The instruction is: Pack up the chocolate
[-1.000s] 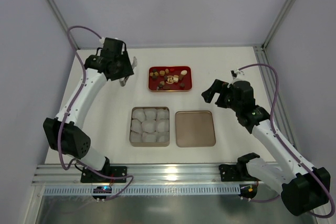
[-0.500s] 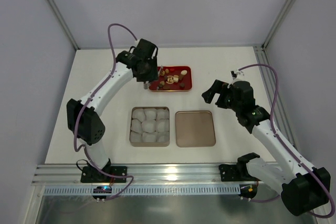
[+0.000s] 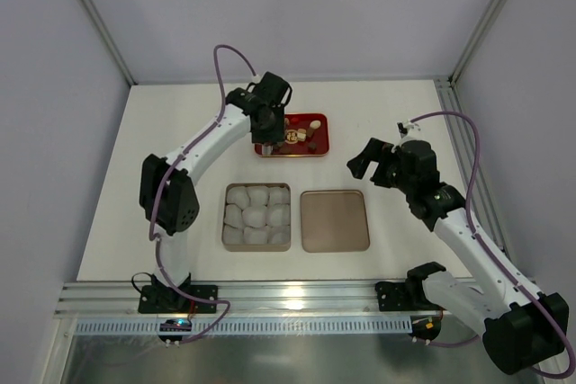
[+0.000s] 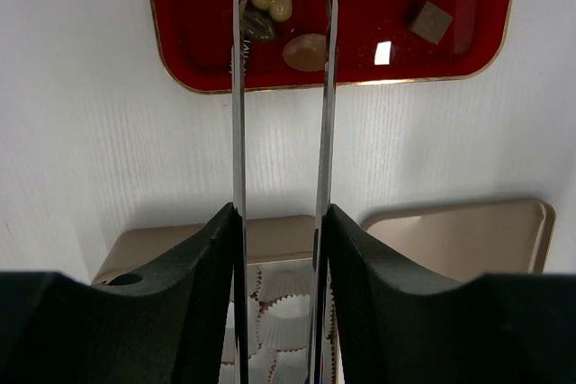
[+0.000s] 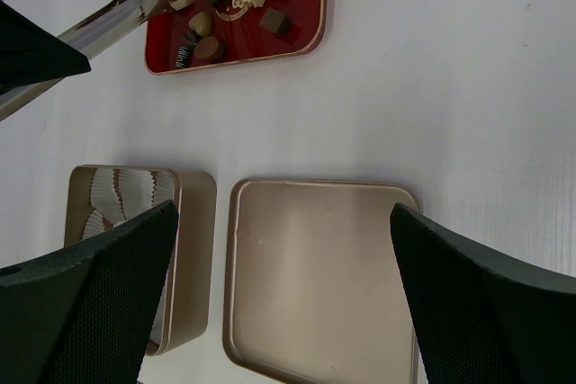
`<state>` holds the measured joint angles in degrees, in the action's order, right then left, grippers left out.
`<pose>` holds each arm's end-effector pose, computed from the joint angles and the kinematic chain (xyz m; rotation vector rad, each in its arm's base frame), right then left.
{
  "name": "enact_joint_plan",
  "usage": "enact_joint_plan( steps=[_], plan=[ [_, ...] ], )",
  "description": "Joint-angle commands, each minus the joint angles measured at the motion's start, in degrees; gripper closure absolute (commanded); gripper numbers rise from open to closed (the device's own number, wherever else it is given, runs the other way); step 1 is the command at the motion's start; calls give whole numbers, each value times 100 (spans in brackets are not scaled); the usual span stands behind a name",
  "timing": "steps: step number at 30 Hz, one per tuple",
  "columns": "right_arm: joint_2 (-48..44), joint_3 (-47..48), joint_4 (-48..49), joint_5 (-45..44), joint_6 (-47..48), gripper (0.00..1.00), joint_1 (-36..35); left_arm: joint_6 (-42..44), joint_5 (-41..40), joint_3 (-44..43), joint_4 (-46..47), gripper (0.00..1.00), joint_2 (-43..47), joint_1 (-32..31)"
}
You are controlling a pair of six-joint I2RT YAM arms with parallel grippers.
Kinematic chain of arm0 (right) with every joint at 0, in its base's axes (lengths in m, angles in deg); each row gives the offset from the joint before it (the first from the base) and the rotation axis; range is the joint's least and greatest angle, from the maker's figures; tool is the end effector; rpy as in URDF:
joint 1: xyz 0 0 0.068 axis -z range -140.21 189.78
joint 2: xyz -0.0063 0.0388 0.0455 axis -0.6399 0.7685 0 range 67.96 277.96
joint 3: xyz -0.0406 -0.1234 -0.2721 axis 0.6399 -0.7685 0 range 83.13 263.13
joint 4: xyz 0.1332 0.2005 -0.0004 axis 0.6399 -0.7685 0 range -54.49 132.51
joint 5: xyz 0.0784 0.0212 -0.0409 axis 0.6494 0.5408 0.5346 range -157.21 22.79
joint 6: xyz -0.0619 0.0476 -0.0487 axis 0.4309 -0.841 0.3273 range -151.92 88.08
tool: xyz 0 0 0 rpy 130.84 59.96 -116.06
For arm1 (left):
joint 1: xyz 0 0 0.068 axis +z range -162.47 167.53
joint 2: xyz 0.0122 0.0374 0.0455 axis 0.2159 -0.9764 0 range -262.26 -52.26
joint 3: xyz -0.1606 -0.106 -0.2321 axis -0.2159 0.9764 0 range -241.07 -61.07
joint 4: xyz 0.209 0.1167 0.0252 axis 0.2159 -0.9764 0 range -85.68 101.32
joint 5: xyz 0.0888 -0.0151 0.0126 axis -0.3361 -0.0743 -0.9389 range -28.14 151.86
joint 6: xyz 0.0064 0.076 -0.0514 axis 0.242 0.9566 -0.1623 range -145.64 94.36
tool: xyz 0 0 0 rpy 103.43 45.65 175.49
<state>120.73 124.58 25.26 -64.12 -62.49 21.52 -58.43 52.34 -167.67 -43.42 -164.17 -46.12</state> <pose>0.1981 0.0700 0.2875 0.1934 2.1114 0.5728 0.3693 -0.2295 0.2903 -0.0384 2.6090 -0.2006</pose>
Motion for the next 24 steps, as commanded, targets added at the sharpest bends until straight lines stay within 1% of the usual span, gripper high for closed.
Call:
enact_joint_plan(
  steps=[1, 18, 24],
  plan=[
    [-83, 39, 73, -72, -11, 0, 7, -131, -147, -220, 130, 57, -58, -72],
    [-83, -85, 126, -98, 51, 0, 7, -236, -217, -396, 236, 58, -497, -151],
    [-136, -137, 108, -116, 77, 0, 7, -289, -208, -422, 271, 61, -568, -160]
  ],
)
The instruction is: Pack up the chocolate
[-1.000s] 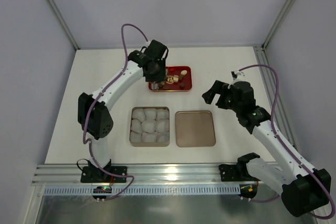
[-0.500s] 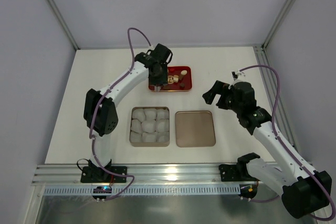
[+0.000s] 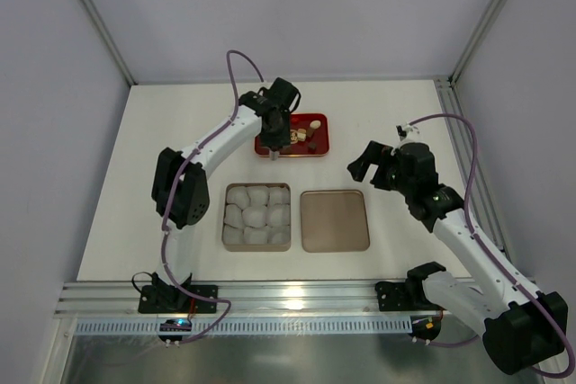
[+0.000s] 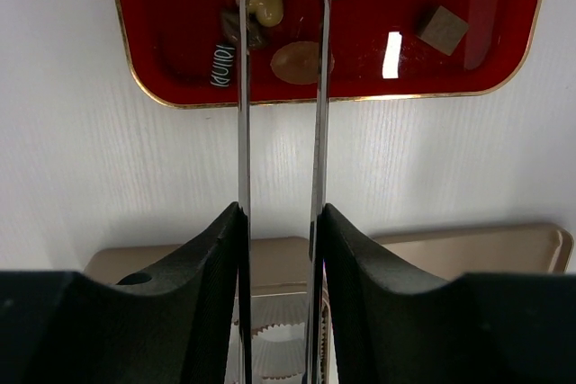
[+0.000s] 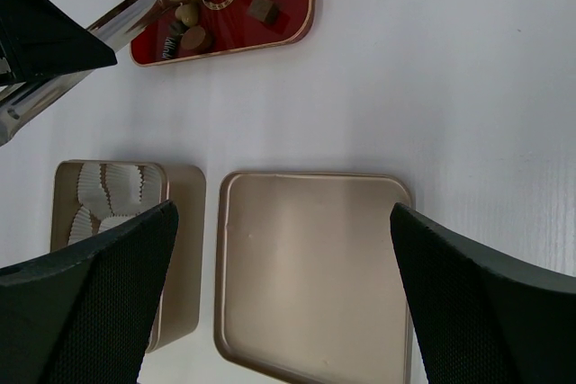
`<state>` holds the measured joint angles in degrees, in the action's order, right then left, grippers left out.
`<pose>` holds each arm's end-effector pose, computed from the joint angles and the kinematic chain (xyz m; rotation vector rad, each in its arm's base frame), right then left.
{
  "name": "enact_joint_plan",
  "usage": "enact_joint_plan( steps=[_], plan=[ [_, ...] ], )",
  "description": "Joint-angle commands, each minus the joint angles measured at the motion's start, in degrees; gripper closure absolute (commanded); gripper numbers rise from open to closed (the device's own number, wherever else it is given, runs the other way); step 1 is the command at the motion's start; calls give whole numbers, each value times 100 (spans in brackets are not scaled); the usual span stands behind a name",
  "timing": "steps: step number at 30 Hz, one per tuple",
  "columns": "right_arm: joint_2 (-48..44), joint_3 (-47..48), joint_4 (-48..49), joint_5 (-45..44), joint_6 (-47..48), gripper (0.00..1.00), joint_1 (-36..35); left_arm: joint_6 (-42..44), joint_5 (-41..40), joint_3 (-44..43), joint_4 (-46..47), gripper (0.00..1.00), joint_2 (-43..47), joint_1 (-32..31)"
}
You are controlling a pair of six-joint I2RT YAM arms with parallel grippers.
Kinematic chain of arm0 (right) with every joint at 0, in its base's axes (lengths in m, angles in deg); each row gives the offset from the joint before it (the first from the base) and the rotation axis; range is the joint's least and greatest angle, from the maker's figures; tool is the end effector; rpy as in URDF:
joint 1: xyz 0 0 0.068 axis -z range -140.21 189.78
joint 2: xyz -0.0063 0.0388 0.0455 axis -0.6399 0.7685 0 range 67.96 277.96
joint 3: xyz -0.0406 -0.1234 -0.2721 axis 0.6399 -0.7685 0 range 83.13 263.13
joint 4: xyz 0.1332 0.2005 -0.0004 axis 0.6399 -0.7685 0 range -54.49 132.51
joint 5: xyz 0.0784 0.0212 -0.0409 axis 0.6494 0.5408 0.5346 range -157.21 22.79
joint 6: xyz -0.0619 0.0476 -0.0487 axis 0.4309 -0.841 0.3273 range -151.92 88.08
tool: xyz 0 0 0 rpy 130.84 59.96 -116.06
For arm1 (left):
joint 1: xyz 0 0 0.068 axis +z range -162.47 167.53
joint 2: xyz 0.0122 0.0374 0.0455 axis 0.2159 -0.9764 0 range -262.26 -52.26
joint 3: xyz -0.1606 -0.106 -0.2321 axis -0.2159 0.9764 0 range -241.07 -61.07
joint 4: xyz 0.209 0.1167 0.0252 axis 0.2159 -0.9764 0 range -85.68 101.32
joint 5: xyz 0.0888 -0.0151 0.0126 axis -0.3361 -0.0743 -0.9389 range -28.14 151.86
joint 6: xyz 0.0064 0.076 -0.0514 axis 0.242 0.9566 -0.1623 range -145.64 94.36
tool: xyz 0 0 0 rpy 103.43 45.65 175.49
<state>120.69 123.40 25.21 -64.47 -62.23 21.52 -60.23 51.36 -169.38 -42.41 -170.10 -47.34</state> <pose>0.1968 0.0691 0.2799 0.1949 2.1307 0.5572 0.3832 -0.2487 0.2568 -0.0513 2.6517 -0.1589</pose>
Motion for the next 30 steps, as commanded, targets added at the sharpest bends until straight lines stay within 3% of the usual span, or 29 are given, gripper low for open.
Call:
enact_joint_plan(
  steps=[1, 9, 18, 30],
  plan=[
    [-131, -19, 104, -90, 51, 0, 7, -118, -101, -252, 170, 61, 24, -37],
    [-131, -89, 139, -81, 33, 0, 7, -101, -110, -269, 162, 65, 7, -55],
    [-158, -133, 130, -81, 25, 0, 7, 13, -180, -454, 48, 77, 7, -55],
    [-105, -169, 201, -72, 7, 0, 7, 40, -13, -560, -234, 79, 463, -55]
  ],
)
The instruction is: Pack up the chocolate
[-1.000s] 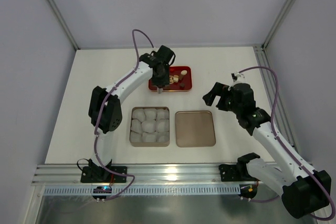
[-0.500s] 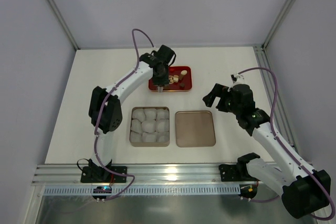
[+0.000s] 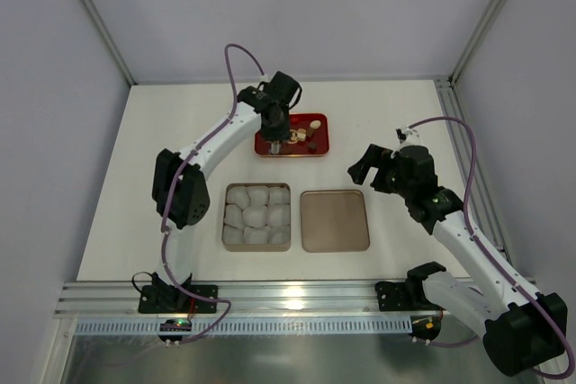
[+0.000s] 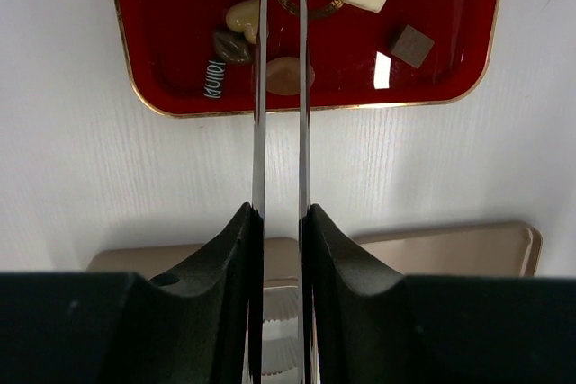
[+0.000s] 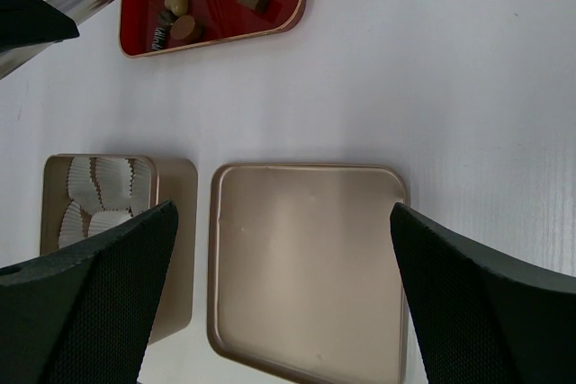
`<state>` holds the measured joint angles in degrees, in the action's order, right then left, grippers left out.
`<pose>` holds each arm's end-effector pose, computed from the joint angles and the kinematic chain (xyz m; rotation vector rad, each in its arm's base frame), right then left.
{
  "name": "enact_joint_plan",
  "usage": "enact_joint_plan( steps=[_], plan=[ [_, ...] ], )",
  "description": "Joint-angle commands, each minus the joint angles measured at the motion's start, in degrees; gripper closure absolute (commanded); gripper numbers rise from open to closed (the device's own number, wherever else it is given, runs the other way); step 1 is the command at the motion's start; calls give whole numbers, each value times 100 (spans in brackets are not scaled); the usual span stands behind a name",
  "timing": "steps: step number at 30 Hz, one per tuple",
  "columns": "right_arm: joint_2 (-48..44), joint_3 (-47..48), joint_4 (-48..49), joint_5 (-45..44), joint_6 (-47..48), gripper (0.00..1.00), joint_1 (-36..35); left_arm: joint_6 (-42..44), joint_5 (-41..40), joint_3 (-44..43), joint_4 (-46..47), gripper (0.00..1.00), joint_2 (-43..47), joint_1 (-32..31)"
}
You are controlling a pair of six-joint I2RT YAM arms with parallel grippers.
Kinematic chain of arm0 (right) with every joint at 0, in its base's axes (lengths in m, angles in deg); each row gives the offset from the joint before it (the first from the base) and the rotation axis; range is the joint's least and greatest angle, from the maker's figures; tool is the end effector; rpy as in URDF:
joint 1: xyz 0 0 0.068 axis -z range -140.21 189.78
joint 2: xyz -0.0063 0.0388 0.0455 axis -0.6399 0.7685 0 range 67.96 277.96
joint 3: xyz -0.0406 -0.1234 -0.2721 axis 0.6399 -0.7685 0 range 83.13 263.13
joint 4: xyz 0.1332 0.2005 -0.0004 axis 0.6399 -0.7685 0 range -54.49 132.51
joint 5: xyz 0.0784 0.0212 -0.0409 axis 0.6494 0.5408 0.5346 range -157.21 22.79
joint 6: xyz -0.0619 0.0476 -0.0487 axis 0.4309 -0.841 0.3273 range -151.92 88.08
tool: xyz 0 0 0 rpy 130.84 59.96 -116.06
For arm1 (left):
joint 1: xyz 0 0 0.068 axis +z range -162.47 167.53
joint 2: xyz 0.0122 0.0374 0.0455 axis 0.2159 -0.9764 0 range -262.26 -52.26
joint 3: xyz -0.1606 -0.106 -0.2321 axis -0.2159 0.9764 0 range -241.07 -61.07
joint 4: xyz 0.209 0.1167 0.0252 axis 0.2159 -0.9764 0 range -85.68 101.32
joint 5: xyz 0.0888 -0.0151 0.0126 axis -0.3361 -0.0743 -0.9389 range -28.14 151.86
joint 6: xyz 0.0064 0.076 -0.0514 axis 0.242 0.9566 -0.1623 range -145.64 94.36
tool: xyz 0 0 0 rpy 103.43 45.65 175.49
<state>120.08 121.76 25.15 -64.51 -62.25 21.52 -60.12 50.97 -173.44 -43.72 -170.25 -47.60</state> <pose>0.1932 0.0678 0.2713 0.1981 2.1495 0.5505 0.3863 -0.2528 0.2754 -0.0502 2.6097 -0.1858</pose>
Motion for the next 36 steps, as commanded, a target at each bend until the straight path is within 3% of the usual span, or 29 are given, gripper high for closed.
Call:
enact_joint_plan(
  steps=[1, 10, 23, 36],
  plan=[
    [-26, -14, 225, -68, 1, 0, 7, 29, 43, -83, -129, 79, 531, -28],
    [149, -40, 304, -85, 9, 0, 16, -6, 175, 646, -287, 79, 1691, -28],
    [334, -119, 515, 3, -17, 0, 7, -287, 421, 2817, -568, 78, 4229, -37],
    [439, -154, 594, -6, -87, 0, 16, -525, 483, 4505, -1069, 77, 5691, -108]
  ],
)
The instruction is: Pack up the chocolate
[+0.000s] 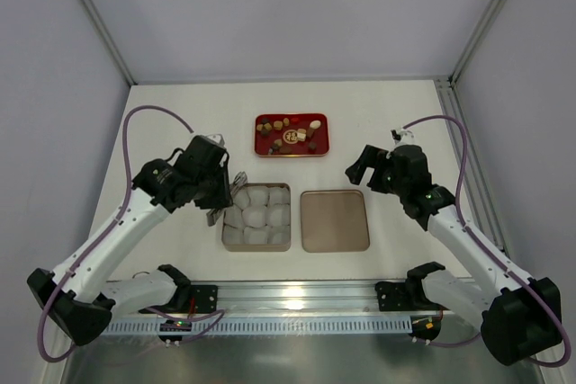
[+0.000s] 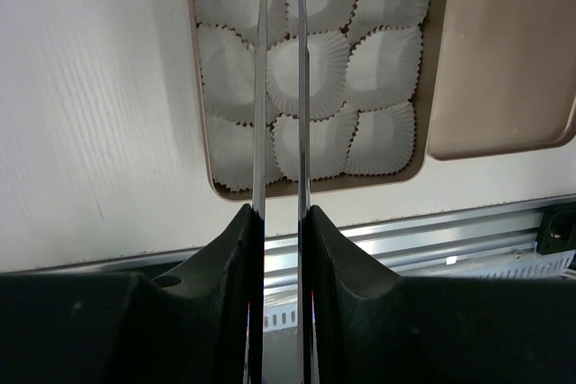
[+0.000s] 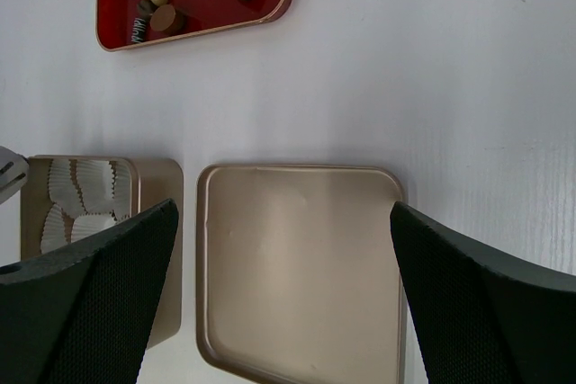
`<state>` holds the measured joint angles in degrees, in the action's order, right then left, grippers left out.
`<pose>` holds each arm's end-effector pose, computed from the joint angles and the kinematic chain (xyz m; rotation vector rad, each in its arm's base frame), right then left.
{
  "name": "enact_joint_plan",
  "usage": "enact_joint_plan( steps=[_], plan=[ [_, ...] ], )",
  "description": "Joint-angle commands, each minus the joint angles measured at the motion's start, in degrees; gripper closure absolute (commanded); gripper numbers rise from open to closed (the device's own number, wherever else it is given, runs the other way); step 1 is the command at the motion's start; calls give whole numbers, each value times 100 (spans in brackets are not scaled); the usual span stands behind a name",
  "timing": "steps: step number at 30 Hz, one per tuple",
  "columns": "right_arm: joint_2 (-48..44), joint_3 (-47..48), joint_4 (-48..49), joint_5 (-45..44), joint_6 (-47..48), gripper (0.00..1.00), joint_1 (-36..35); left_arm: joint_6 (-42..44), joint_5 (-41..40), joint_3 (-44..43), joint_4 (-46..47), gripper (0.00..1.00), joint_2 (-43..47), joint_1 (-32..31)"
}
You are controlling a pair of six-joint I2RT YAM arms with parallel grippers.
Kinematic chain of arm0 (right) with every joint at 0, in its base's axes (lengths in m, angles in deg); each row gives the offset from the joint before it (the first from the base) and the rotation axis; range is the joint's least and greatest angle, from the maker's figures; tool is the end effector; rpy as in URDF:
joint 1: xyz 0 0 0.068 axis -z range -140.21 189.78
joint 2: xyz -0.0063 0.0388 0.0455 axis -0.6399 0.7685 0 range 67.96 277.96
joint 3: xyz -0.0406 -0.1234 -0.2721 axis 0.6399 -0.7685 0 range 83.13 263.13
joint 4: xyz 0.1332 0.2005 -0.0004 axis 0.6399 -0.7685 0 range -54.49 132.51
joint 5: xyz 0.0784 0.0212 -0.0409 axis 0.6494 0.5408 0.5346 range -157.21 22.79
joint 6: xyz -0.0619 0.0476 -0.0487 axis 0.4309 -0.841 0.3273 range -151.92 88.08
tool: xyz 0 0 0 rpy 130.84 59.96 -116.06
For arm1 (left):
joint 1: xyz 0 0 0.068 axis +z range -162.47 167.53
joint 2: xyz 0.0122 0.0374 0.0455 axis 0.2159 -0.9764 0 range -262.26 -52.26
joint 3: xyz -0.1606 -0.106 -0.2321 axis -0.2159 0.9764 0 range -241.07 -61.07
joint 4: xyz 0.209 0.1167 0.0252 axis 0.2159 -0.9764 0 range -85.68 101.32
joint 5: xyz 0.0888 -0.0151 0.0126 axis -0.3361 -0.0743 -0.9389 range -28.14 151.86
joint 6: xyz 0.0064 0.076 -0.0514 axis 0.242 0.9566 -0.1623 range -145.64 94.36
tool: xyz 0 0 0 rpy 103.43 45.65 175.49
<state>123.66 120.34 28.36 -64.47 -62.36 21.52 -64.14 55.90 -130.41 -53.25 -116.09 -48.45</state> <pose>0.2045 0.0716 0.2578 0.2037 2.1807 0.5418 0.1562 -0.1029 0.3242 -0.0956 2.6294 -0.3317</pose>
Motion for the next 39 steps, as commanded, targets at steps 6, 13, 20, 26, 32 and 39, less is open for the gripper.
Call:
enact_joint_plan(
  steps=[6, 13, 20, 26, 32, 39],
  plan=[
    [125, -39, 325, -2, -112, 0, 7, -254, -11, 676, 24, 76, 530, -31],
    [151, -82, 334, 7, -103, 0, 7, -298, -2, 922, 270, 73, 451, -31],
    [134, -109, 352, 16, -112, 0, 7, -298, -99, 1010, 402, 66, 398, -31],
    [116, -109, 343, 33, -103, 0, 7, -290, -116, 975, 411, 65, 319, -31],
    [107, -100, 360, 68, -112, 0, 16, -158, 129, 501, 148, 63, 337, -22],
    [99, -100, 387, 86, -129, 0, 7, -79, 376, -351, 67, 62, 117, -31]
  ],
)
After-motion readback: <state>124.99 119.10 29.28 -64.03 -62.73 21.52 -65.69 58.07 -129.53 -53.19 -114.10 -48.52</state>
